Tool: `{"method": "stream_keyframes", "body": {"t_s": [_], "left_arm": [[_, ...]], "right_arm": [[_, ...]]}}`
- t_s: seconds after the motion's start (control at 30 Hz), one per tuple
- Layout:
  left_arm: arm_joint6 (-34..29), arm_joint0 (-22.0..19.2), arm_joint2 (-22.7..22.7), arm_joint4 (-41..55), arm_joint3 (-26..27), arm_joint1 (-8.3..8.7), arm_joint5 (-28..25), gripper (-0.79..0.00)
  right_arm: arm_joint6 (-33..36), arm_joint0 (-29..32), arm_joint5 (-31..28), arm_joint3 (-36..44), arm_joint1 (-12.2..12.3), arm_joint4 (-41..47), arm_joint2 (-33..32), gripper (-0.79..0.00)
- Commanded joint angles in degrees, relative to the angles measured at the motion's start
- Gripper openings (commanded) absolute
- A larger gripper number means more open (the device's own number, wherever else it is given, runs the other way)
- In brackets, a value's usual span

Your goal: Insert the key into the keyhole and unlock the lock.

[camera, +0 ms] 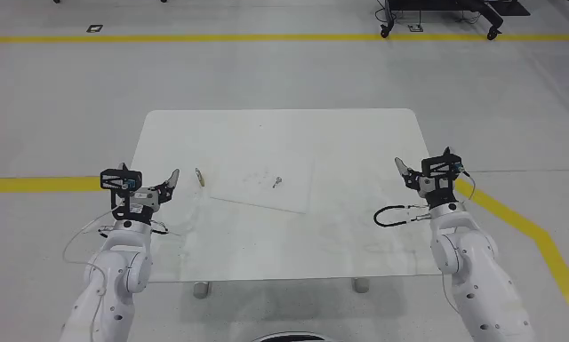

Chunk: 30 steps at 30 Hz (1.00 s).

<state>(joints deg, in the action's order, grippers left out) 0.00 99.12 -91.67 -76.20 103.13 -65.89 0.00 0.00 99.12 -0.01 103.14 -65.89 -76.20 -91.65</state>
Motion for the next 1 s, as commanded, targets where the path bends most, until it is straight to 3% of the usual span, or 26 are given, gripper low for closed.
{"method": "stream_keyframes", "body": {"t_s": [0.0, 0.13, 0.23, 0.67, 0.73, 0.97], "left_arm": [[0.0, 0.0, 0.0, 0.0, 0.0, 0.0, 0.0, 0.0], [0.0, 0.0, 0.0, 0.0, 0.0, 0.0, 0.0, 0.0], [0.0, 0.0, 0.0, 0.0, 0.0, 0.0, 0.0, 0.0], [0.0, 0.0, 0.0, 0.0, 0.0, 0.0, 0.0, 0.0], [0.0, 0.0, 0.0, 0.0, 0.0, 0.0, 0.0, 0.0], [0.0, 0.0, 0.0, 0.0, 0.0, 0.0, 0.0, 0.0]], "right_arm": [[0.1, -0.2, -1.7, 0.1, -0.1, 0.0, 1.3, 0.0], [2.7, -3.0, -8.5, -2.4, -0.6, 0.5, 8.6, 0.0], [3.6, -5.1, -9.8, -4.5, -1.0, 0.8, 12.1, 0.0], [3.2, -5.2, -11.0, -4.6, -1.0, 2.4, 12.4, 0.0], [3.2, -6.8, -15.1, -6.6, -1.1, 6.4, 12.4, 0.0], [7.7, -16.2, -19.2, -13.7, -2.7, 9.2, 22.2, 0.0]]}}
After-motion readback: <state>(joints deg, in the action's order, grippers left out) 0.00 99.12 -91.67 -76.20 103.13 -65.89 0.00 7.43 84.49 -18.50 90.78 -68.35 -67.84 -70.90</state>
